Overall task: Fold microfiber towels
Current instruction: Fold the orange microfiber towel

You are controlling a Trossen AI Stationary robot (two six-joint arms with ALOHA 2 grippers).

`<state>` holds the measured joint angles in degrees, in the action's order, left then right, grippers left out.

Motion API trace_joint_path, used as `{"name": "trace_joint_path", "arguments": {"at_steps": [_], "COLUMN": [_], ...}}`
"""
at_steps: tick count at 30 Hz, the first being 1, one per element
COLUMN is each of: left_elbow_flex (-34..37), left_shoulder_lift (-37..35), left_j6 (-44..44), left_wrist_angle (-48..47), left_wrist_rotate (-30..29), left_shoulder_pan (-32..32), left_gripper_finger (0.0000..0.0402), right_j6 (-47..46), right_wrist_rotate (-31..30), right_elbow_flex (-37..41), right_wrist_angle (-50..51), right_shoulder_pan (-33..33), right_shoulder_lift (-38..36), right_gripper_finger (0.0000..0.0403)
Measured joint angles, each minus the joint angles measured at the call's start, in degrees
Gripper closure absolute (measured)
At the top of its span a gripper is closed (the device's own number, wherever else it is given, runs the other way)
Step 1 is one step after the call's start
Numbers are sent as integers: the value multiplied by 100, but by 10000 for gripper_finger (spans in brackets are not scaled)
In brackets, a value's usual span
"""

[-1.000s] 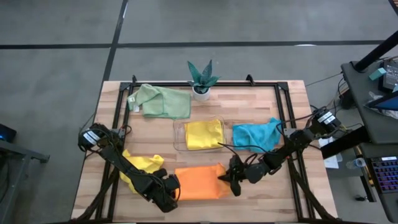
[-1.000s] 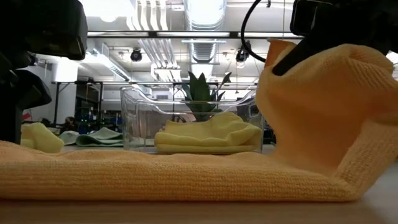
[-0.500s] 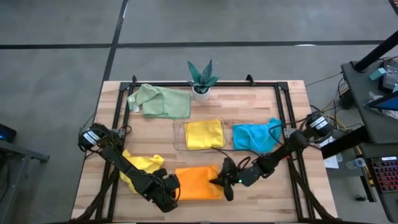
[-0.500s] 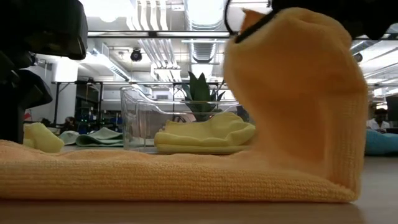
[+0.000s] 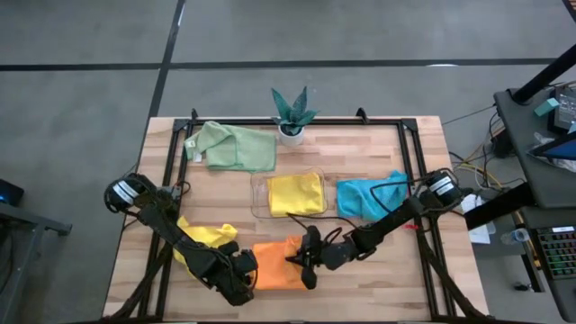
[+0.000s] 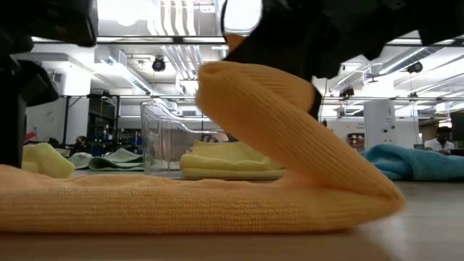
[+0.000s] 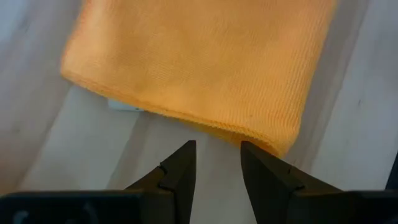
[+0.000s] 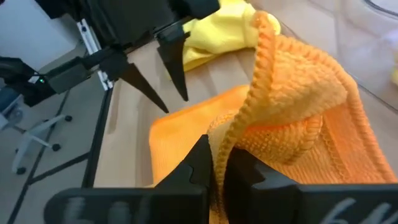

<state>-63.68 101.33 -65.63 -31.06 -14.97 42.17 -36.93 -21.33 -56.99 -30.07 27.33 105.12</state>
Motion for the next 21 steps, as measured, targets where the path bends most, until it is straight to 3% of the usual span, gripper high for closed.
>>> {"name": "trace_joint_path", "arguments": {"at_steps": [7,18,21], "left_elbow_flex": [31,39,48], "left_shoulder_lift": [-114,-117,-117], "left_j6": [0,0,-2], "left_wrist_angle": [5,58,82], "left_wrist_rotate": [-53,-97,-120], "left_shoulder_pan": [0,2,2], "left_gripper_finger": [291,291,291], "right_j6": [339,576,351], "right_wrist_rotate": [331,338,340], "right_elbow_flex": [-582,-1475,-1730], "right_wrist_angle": [-18,438,940], "right_shoulder_pan": [-96,-203,-280], "right_shoulder_lift": [353,1125,1246], "right_gripper_finger": [390,390,390]}}
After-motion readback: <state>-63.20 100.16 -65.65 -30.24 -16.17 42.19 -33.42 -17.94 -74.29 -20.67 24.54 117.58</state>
